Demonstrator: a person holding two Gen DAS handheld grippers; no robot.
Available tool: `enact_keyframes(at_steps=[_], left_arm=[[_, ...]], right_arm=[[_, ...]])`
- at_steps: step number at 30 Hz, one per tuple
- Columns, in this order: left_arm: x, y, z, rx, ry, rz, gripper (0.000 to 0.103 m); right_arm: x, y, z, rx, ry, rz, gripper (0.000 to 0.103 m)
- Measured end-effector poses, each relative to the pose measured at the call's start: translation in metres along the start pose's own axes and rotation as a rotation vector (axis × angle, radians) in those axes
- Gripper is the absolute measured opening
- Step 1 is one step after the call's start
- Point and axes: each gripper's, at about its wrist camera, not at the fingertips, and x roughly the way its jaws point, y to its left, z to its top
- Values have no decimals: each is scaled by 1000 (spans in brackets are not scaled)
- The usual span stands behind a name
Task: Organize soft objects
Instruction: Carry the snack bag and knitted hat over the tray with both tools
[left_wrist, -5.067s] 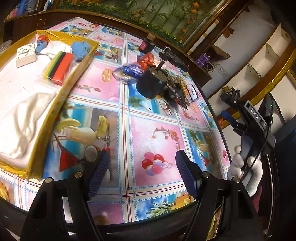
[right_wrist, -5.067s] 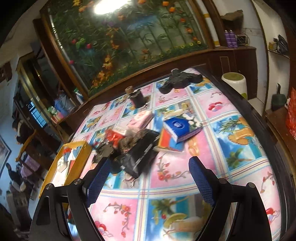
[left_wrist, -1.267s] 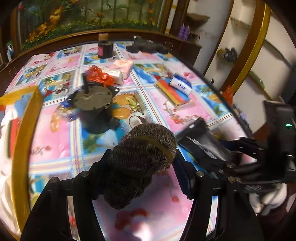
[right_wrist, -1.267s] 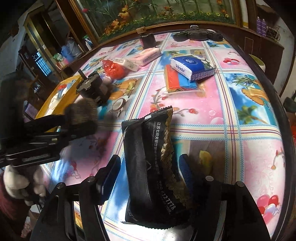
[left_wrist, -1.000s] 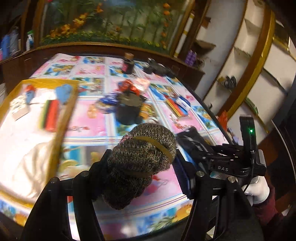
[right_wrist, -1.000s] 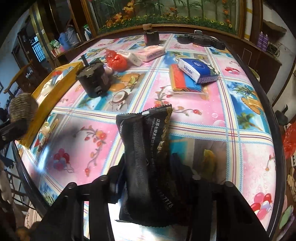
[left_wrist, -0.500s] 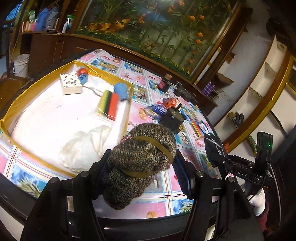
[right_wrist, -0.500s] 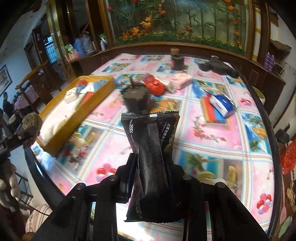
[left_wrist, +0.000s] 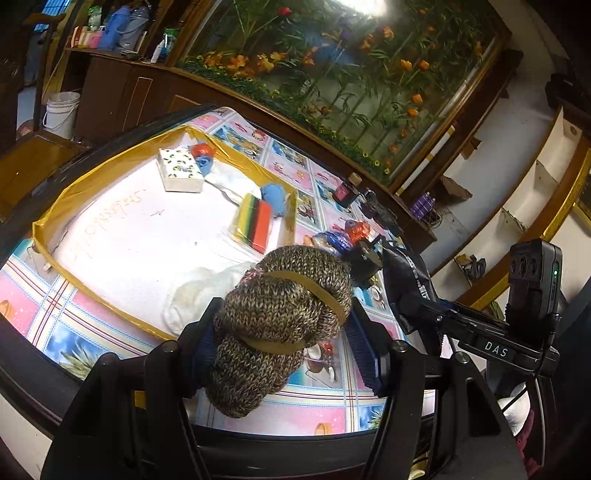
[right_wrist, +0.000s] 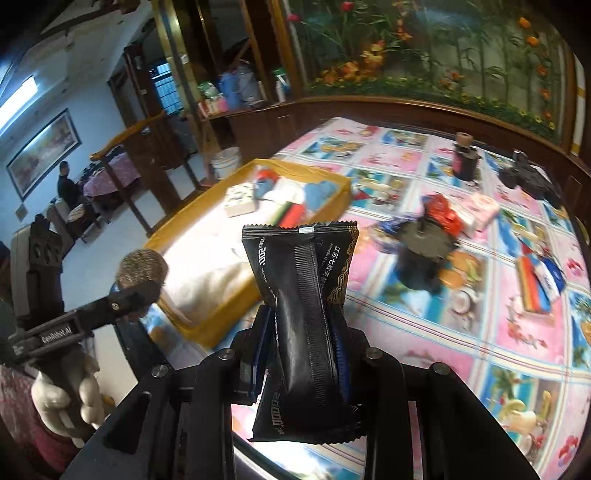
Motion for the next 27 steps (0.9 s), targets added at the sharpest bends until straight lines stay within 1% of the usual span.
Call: enact_keyframes(at_steps=[9, 12, 14, 17, 19, 23, 27], left_arm=[[-13, 32, 6, -67, -36, 28, 63], [-16, 42, 9, -89, -44, 39, 63], [-16, 48, 10, -101, -48, 45, 63], [-16, 57, 10, -118, -48, 51, 63], [-15, 61, 11, -125, -44, 58, 63], [-14, 65, 11, -129, -38, 73, 63], [-16, 68, 14, -126, -38, 99, 63]], right_arm=[[58, 43, 44, -51, 37, 115, 29], [85, 49, 57, -32, 61, 161, 29], [105, 51, 64, -9, 88, 196, 30], [141, 52, 73, 20, 137, 227, 30], [164, 51, 77, 22, 172, 221, 30], [206, 47, 86, 40, 225, 169, 29], [235, 40, 98, 43, 215, 115, 29]])
